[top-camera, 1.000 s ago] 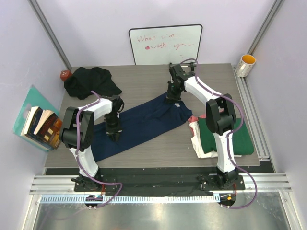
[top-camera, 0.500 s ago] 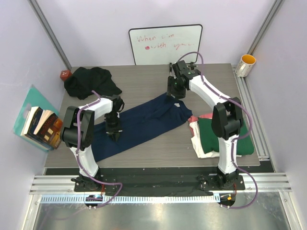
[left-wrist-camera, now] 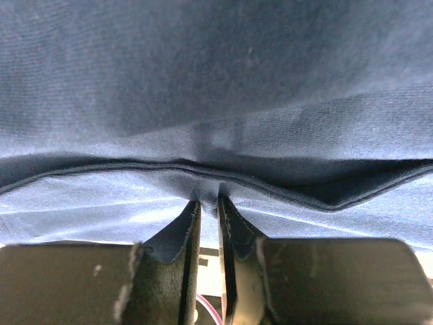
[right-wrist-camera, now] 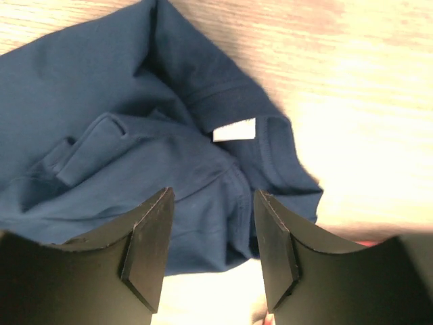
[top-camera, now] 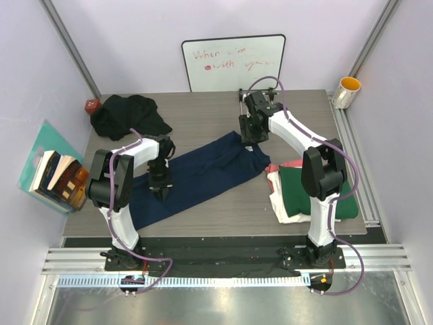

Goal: Fold and stack the t-shirts

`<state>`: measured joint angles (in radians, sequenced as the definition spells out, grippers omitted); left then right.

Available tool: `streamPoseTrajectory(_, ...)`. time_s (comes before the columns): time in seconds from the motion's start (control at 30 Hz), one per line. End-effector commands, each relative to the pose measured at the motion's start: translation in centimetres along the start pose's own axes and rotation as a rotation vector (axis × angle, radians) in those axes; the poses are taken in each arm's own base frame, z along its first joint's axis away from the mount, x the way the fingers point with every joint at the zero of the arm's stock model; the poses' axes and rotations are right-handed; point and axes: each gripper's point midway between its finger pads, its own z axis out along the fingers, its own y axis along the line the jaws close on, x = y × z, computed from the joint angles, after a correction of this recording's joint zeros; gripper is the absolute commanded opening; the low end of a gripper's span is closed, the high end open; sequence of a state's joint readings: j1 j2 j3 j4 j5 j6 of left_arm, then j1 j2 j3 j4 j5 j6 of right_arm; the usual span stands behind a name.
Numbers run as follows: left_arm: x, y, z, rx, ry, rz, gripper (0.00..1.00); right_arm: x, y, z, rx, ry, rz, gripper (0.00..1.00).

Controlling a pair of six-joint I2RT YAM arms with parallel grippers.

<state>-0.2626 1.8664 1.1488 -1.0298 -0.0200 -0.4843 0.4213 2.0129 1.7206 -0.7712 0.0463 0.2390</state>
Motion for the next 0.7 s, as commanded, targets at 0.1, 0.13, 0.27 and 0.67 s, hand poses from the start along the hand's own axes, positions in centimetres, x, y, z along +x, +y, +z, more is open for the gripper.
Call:
streamPoseTrajectory(0.1,0.3,-0.2,1.8,-0.006,0.048,0.012,0.15,-2.2,-0.5,1.5,0.003,-0.095,-0.082,0.62)
streamPoseTrajectory(0.13,0.2,-0.2,1.7,-0.005,0.047,0.014,0.15,-2.1,-0.3,1.8,-0.008,-0.091,-0.090,0.62)
streamPoseTrajectory(0.27,-0.3,-0.3,1.4,-0.012,0.043,0.021,0.15,-2.3,0.4,2.6,-0.044,-0.096,-0.091,0.62)
streamPoseTrajectory(0.67,-0.4,-0.3,1.4,-0.019,0.052,0.029,0.15,-2.7,3.7,4.8,-0.211,-0.101,-0.096,0.63)
